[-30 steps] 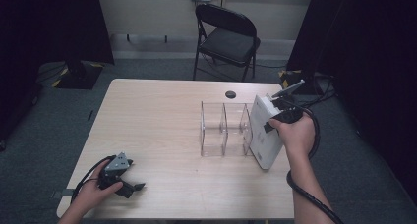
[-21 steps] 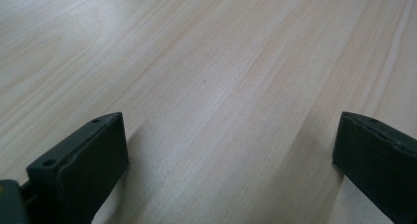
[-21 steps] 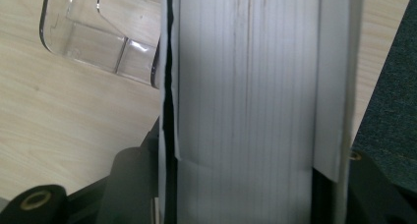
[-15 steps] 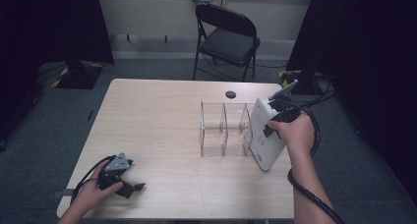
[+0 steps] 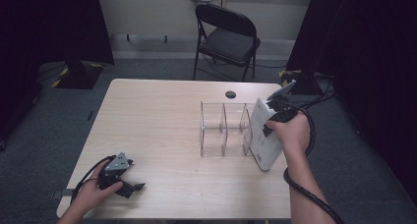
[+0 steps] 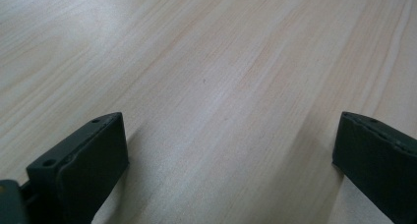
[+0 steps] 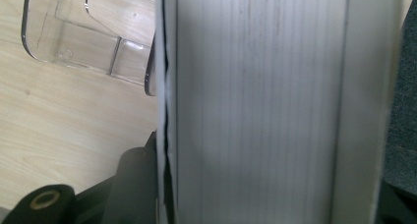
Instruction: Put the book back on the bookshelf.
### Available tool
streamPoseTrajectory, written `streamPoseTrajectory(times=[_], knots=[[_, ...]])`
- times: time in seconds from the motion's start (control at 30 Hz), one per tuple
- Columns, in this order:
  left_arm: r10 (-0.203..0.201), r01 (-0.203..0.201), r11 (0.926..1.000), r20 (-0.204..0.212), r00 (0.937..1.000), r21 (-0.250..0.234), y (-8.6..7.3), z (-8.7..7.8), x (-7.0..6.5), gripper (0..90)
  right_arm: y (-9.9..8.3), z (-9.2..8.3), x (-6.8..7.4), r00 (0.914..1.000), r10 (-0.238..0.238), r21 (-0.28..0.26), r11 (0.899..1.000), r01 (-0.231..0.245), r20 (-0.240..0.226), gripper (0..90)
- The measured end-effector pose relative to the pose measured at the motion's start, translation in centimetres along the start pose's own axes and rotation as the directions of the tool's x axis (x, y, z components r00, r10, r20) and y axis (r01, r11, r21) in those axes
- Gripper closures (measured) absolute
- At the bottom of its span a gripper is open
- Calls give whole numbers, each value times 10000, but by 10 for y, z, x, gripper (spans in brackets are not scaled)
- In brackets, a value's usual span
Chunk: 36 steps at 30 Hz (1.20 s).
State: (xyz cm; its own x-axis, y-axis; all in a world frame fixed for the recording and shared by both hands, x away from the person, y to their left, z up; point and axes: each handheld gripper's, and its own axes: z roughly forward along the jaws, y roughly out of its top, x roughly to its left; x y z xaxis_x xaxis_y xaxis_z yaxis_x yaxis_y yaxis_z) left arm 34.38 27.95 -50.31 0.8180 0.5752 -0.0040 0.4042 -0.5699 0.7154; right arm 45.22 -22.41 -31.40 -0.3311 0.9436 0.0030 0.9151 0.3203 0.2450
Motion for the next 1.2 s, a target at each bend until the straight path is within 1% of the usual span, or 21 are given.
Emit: streamPoseTrajectory(times=[0.13,0.27,0.37,0.43,0.47,0.6,0.63,0.67,0.7,0.9,1.07,1.2], knots=[[11,-11,10000,3,10000,11,0,0,0,0,-1,-1,-2,9997,203,-132,9997,-204,-117,523],[7,-7,10000,3,10000,-2,0,0,0,0,0,-3,-2,9997,204,-197,9996,-207,-165,523],[-38,38,10000,-1,10000,-35,0,0,0,0,3,-8,-1,9997,161,-238,9996,-166,-193,524],[6,-6,10000,1,10000,1,0,0,0,0,5,-12,-1,9994,291,-272,9992,-296,-209,523],[9,-9,10000,3,10000,-1,0,0,0,0,6,-13,-2,9992,351,-271,9990,-356,-194,523],[4,-4,10000,5,10000,-1,0,0,0,0,10,-13,-1,9996,278,-283,9992,-278,2,524],[-34,34,10000,-2,10000,-28,0,0,0,0,12,-12,-1,9995,318,-258,9992,-317,42,524],[11,-11,10000,5,10000,4,0,0,0,0,13,-11,0,9994,352,-233,9991,-350,77,524],[-39,39,10000,-2,10000,-31,0,0,0,0,14,-11,-1,9994,329,-207,9992,-328,50,523],[8,-8,10000,5,10000,0,0,0,0,0,19,-9,1,9987,514,-194,9985,-514,-17,524],[-39,39,10000,-4,10000,-37,0,0,0,0,25,-10,2,9985,534,-229,9983,-532,96,524],[-37,37,10000,-3,10000,-33,0,0,0,0,30,-12,1,9986,497,-129,9987,-495,163,524]])
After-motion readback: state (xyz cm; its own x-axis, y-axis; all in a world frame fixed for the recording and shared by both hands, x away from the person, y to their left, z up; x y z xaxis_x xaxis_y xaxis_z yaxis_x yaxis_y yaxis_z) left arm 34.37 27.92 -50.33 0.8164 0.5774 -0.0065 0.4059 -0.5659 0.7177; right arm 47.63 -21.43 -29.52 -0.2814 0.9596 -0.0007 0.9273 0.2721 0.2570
